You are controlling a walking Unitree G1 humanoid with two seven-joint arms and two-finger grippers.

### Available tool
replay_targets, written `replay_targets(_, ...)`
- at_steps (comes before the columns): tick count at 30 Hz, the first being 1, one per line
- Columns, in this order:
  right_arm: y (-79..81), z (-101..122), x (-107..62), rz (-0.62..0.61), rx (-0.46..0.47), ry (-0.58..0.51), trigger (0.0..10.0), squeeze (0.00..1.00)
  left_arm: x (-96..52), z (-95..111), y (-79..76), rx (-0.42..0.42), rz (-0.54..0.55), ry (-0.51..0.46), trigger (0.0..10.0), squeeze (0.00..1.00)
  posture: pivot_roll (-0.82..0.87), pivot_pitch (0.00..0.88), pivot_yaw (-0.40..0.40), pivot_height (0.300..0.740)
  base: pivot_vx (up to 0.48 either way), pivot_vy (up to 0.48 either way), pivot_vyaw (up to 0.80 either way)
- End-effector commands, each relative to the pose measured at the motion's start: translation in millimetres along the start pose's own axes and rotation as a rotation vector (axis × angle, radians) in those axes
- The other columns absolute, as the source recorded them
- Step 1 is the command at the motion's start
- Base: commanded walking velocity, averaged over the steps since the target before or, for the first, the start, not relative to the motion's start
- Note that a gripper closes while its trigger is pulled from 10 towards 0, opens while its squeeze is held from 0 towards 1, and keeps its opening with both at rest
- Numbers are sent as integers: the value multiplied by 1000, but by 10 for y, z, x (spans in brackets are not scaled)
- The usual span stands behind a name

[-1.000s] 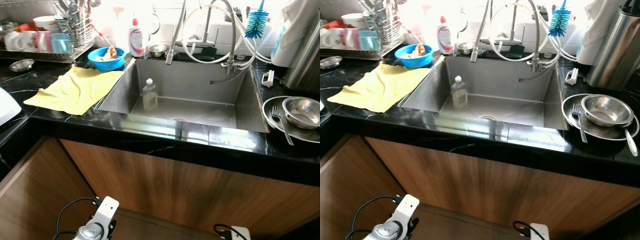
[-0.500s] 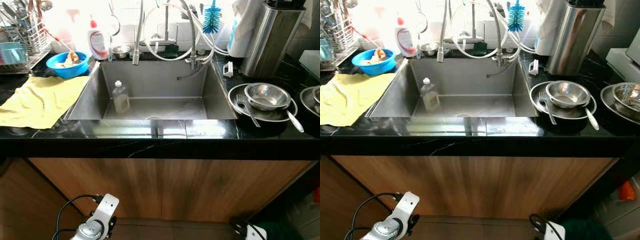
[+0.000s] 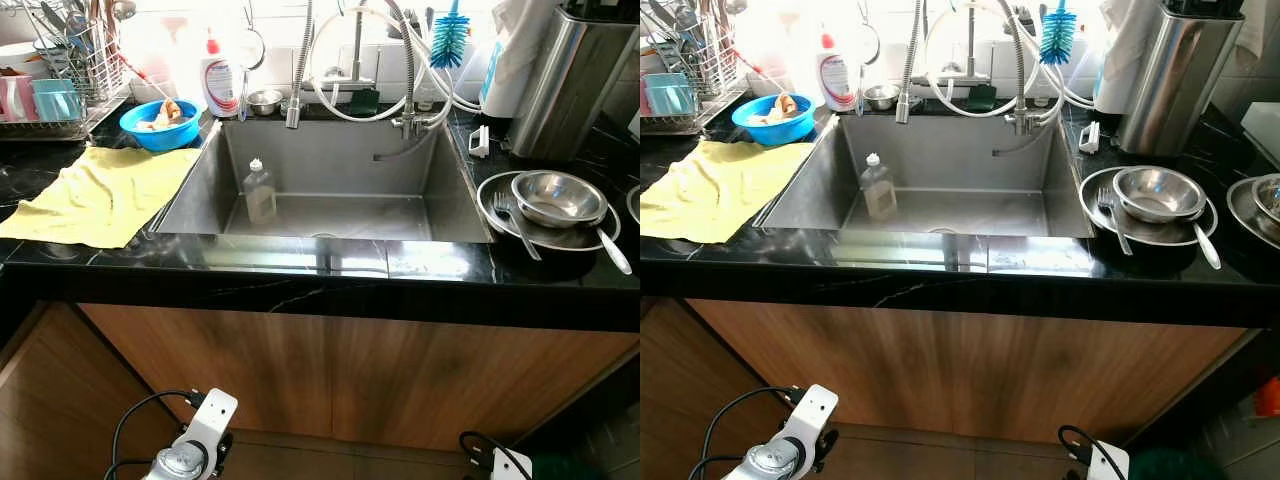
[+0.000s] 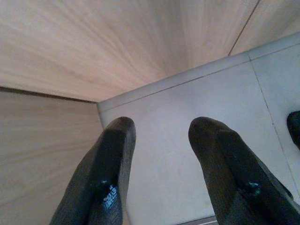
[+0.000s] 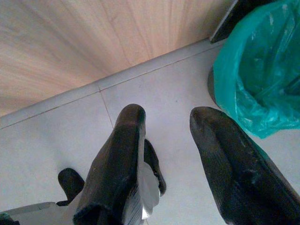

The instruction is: Kitchen organization

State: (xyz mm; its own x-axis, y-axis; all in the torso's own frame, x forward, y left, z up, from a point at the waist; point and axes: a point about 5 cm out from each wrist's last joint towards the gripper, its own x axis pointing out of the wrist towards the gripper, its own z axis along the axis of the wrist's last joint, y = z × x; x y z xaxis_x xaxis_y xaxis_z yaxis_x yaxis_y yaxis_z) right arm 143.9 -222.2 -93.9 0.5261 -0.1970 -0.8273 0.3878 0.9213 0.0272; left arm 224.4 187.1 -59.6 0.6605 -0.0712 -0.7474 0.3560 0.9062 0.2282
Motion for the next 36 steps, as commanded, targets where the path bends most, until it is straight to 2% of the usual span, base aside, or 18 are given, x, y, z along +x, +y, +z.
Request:
replay_targets(1, 1, -23, -6, -3, 15, -1, 10000, 0, -7, -24, 18, -1, 9, 6, 10000, 0, -125, 0, 44, 740, 0, 0, -800)
replay_targets(12, 2, 53, -1, 6, 44, -53, 10000, 0, -7, -26, 38, -2, 25, 13, 10000, 0, -129, 0, 47, 740, 0, 0, -48)
replay_targets(17, 7, 78, 2, 5, 29, -65, 10000, 0, -5, -23, 37, -5, 24, 13, 10000, 0, -128, 0, 46, 740, 0, 0, 0)
replay_targets(32, 21, 119, 5, 13, 6, -90, 10000, 0, -9, -30, 57, -8, 36, 16, 10000, 0, -125, 0, 40, 740, 267, 0, 0)
replay_targets(36, 19, 124, 5, 22, -16, -90, 10000, 0, -11, -36, 56, -12, 41, 14, 10000, 0, -125, 0, 40, 740, 0, 0, 0)
